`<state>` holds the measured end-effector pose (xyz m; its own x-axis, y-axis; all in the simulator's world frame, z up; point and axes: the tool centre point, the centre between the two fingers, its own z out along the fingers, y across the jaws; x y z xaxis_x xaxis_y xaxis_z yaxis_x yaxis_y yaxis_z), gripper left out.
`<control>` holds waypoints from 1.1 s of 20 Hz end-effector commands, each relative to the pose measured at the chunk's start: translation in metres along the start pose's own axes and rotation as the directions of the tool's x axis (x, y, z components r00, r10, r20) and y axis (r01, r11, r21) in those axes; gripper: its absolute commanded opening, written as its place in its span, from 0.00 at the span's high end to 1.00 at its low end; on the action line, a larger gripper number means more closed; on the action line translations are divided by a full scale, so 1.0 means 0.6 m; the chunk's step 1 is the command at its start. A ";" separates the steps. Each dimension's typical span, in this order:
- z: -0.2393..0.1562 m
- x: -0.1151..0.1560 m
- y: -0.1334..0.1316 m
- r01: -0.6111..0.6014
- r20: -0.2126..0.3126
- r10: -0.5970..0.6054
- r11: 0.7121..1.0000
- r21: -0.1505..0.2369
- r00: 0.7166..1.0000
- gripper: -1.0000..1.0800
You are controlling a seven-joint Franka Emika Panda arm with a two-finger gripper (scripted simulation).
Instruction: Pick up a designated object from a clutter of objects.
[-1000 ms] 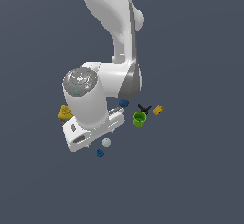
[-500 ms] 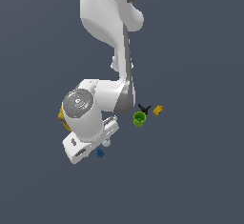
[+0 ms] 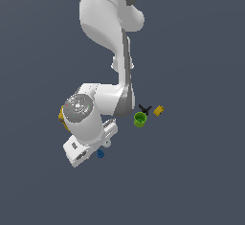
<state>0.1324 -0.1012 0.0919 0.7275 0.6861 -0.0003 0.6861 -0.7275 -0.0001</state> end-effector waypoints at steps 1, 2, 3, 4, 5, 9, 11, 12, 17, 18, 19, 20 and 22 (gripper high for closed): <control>0.008 0.000 0.000 0.001 0.000 -0.001 1.000 0.000 1.000 0.04; 0.014 0.000 -0.001 0.001 0.000 -0.001 1.000 0.000 1.000 0.04; 0.022 0.000 0.000 0.001 0.000 -0.001 1.000 0.000 1.000 0.04; 0.030 0.000 -0.001 0.002 0.000 -0.002 1.000 0.000 1.000 0.04; 0.040 -0.001 -0.001 0.002 0.000 -0.002 1.000 0.000 1.000 0.04; 0.073 -0.001 -0.001 0.004 0.000 -0.004 1.000 0.000 1.000 0.04; 0.081 -0.001 -0.001 0.004 0.000 -0.004 1.000 0.000 1.000 0.04; 0.083 -0.001 -0.001 0.004 0.000 -0.004 1.000 0.000 1.000 0.04; 0.082 0.000 0.001 0.004 0.000 -0.004 1.000 0.000 1.000 1.00; 0.082 0.000 0.001 0.004 0.000 -0.004 1.000 0.000 1.000 1.00; 0.082 0.000 0.001 0.004 0.000 -0.004 1.000 0.000 1.000 1.00; 0.082 0.000 0.001 0.004 0.000 -0.004 1.000 0.000 1.000 1.00; 0.082 0.000 0.001 0.004 0.000 -0.004 1.000 0.000 1.000 1.00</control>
<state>0.1357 -0.1006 0.0469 0.7238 0.6900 0.0055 0.6900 -0.7238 0.0059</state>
